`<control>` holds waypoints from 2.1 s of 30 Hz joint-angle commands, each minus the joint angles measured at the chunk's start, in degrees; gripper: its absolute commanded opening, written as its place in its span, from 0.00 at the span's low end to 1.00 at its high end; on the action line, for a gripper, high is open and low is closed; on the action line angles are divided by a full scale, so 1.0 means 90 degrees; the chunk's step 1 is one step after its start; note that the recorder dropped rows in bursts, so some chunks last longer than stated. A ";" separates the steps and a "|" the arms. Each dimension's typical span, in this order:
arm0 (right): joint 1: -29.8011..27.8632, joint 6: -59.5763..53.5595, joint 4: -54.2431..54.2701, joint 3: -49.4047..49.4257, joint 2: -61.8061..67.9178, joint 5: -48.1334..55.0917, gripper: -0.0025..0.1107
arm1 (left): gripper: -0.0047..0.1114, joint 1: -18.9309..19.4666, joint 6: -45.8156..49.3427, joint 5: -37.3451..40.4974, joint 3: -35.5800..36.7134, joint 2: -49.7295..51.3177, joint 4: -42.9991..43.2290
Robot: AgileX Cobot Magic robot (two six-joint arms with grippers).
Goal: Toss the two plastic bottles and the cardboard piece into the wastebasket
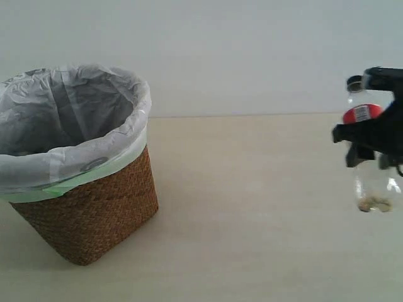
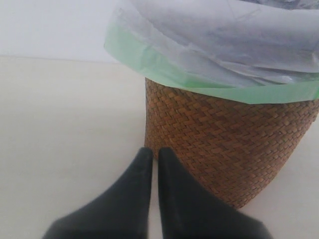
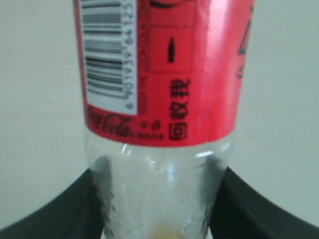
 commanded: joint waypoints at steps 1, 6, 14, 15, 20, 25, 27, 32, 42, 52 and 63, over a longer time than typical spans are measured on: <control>0.1489 -0.1170 0.2008 -0.1383 0.0003 -0.0079 0.02 | 0.07 0.0004 -0.0032 -0.0007 0.0026 -0.0021 0.0019; 0.3116 -0.1547 0.3178 -0.4533 0.0293 0.0635 0.20 | 0.07 0.0004 -0.0032 -0.0007 0.0026 -0.0021 0.0019; 0.3408 0.0650 0.1641 -0.6908 0.1130 0.2336 0.66 | 0.07 0.0004 -0.0032 -0.0007 0.0026 -0.0021 0.0019; 0.3408 0.0658 0.1488 -0.6908 0.1130 0.2336 0.67 | 0.07 0.0004 -0.0032 -0.0007 0.0026 -0.0021 0.0019; 0.3408 0.0645 0.1364 -0.6908 0.1173 0.2200 0.67 | 0.07 0.0004 -0.0032 -0.0007 0.0026 -0.0021 0.0019; 0.3408 0.0601 0.1174 -0.6908 0.1159 0.2187 0.67 | 0.07 0.0004 -0.0032 -0.0007 0.0026 -0.0021 0.0019; 0.3408 0.0601 0.0924 -0.6908 0.1133 0.2212 0.67 | 0.07 0.0004 -0.0032 -0.0007 0.0026 -0.0021 0.0019; 0.3408 0.0657 0.0429 -0.6908 0.1107 0.2433 0.67 | 0.07 0.0004 -0.0032 -0.0007 0.0026 -0.0021 0.0019; 0.3408 0.0769 -0.0226 -0.6908 0.1107 0.2885 0.67 | 0.07 0.0004 -0.0032 -0.0007 0.0026 -0.0021 0.0019; 0.3408 0.1330 -0.2189 -0.6908 0.1107 0.3835 0.04 | 0.07 0.0004 -0.0032 -0.0007 0.0026 -0.0021 0.0019; 0.3798 0.1117 -0.2027 -0.6277 0.0523 0.3835 0.04 | 0.07 0.0004 -0.0032 -0.0007 0.0026 -0.0021 0.0019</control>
